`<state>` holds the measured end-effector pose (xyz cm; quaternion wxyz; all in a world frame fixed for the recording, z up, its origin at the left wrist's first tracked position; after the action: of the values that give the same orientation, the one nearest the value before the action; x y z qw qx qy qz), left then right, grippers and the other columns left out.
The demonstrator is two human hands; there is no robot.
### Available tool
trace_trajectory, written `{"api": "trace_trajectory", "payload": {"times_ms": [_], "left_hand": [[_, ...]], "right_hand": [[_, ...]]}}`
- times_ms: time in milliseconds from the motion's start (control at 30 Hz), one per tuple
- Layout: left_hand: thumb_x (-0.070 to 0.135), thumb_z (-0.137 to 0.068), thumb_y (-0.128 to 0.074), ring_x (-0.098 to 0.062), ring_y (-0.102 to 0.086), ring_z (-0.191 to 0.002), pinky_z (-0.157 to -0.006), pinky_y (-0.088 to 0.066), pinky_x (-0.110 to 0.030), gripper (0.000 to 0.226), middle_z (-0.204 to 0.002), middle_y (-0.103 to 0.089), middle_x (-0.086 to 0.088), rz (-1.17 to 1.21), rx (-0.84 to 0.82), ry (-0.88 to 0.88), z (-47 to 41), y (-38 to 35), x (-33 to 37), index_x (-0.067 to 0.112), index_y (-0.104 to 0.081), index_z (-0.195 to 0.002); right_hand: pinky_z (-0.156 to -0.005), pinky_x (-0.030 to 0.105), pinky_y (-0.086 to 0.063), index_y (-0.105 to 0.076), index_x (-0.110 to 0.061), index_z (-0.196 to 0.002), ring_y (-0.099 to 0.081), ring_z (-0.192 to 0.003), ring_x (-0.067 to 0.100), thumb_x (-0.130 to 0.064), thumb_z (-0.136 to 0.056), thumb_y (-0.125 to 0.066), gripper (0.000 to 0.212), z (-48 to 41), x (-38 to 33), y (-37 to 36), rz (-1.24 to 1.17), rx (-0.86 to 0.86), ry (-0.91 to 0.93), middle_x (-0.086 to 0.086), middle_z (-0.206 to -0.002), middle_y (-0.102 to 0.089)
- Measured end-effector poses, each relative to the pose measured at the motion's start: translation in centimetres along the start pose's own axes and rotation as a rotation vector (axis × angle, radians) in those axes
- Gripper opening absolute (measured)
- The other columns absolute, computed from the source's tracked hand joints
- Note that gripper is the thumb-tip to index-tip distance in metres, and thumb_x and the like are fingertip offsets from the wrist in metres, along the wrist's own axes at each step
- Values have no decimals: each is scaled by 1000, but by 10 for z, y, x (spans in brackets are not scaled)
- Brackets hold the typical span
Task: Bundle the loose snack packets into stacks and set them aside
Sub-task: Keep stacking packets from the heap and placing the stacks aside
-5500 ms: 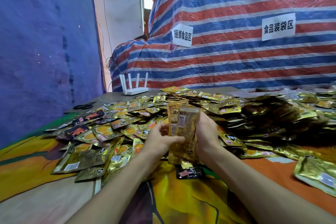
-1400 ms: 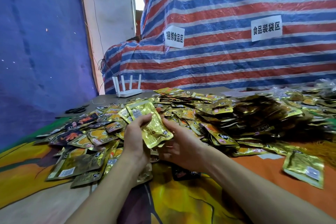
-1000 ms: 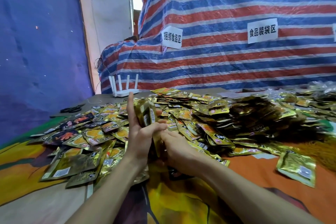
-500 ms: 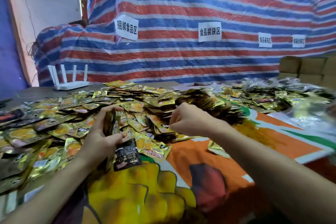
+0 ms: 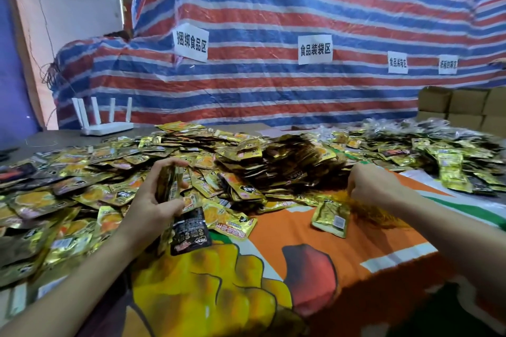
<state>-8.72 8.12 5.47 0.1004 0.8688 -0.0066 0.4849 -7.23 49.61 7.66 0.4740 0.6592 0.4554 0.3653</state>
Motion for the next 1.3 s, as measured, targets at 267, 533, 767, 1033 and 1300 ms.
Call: {"api": "trace_trajectory", "payload": {"times_ms": [267,533,767,1033,1300], "left_hand": [[2,-66,-61,-32,-53,-74,-68,-44,-43,62,-98,-60,-9,10,0,-4,0,-1,2,42,-59,-113],[-5,-72,-61,-34,-52,-75,-69,-42,-45,62,-99,-57,-14,-10,-24,-5,-1,-2,2,36,-58,-118],[-5,-73,-60,-33,-54,-74,-68,-44,-45,60,-100,-59,-13,35,18,-8,-1,2,6,40,-60,-112],[-8,-68,-61,-26,-60,-76,-65,-54,-30,61,-104,-63,-18,103,89,35,-2,12,4,38,-63,-109],[2,-54,-57,-27,-63,-73,-59,-53,-34,76,-101,-73,-16,552,18,323,-2,4,-18,4,-59,-130]], "right_hand": [[-52,27,-43,-61,-16,-85,-62,-74,23,-7,-86,-57,10,-2,3,12,78,-20,1,2,-82,-65],[-56,28,-46,-75,-5,-93,-71,-78,23,-10,-80,-69,15,0,8,11,-49,-163,-49,8,-89,-76],[-67,38,-60,-70,-5,-86,-68,-72,25,-12,-83,-71,7,-7,-15,40,-197,1,-69,9,-78,-71],[-52,24,-54,-77,-13,-77,-65,-65,10,-11,-86,-75,10,-3,-127,65,-533,27,200,-2,-74,-72],[-64,27,-48,-75,-7,-83,-60,-65,10,-11,-87,-77,6,27,-246,48,-1367,-339,418,0,-70,-68]]}}
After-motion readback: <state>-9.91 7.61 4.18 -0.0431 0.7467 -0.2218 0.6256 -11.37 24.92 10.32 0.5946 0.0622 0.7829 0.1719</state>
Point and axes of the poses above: each hand's wrist, its own z-axis away from the middle knuckle, its own y-axis out of the back of the hand, x = y × z, the point moved 9 cm from there along -z, towards the middle knuckle
